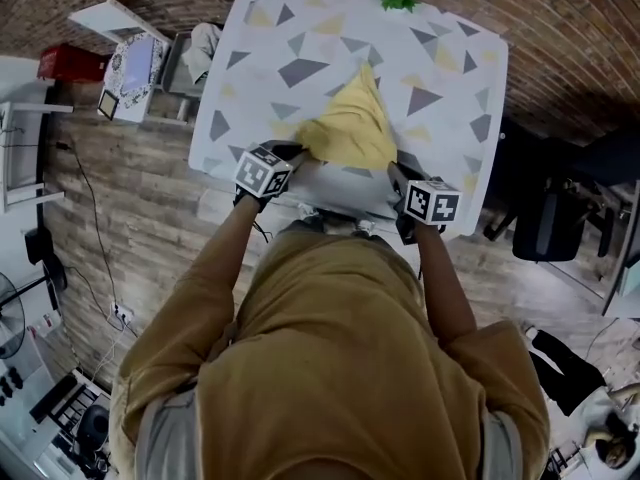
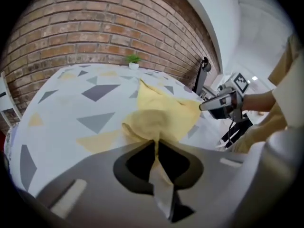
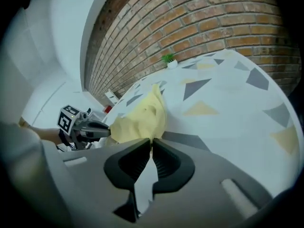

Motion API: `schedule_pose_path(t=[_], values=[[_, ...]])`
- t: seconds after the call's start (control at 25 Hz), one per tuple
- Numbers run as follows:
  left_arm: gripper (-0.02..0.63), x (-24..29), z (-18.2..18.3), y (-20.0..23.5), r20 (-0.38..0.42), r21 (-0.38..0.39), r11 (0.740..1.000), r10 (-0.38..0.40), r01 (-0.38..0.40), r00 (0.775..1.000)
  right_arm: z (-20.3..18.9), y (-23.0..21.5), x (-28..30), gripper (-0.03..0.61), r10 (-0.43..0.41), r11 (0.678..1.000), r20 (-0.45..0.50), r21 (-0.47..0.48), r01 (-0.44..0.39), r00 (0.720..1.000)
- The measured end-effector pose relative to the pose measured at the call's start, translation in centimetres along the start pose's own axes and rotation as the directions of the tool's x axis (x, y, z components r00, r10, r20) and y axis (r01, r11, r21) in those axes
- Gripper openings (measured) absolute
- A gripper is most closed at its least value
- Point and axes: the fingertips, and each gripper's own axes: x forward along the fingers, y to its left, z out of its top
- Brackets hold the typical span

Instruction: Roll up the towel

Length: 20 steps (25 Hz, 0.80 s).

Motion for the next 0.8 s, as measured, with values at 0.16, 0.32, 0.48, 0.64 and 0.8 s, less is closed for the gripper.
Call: schedule_pose_path(t=[0.16, 0.32, 0.48, 0.64, 0.8], values=[[0.083, -1.1, 5.9, 1.9, 0.146, -0.021, 1.000, 0.008, -0.005, 0.989, 5.6, 1.1, 0.1, 0.020, 0.058, 0.997, 0.098, -0.065, -0.052, 0.994], [0.083, -9.1, 20.7, 2.7, 0.542, 0.105, 0.983, 0.069, -0.149, 0.838, 20.4, 5.6, -4.4, 0.020, 0.140, 0.973, 0.401, -0.225, -0.051, 0.905], [0.083, -15.7, 25.4, 0.1, 0.704, 0.255, 0.902, 0.072, -0.347, 0.707, 26.8, 10.1, -12.4, 0.020, 0.214, 0.920, 0.635, -0.386, 0.065, 0.742], [0.083, -5.5, 12.0, 1.9, 0.293, 0.056, 0.995, 0.063, -0.082, 0.954, 14.9, 4.1, -5.1, 0.021, 0.066, 0.994, 0.403, -0.110, -0.024, 0.913], [0.083, -0.7, 3.0, 1.3, 0.100, -0.091, 0.996, 0.007, 0.002, 0.995, 3.8, 0.6, -0.1, 0.021, -0.017, 0.992, 0.183, 0.126, -0.007, 0.983]])
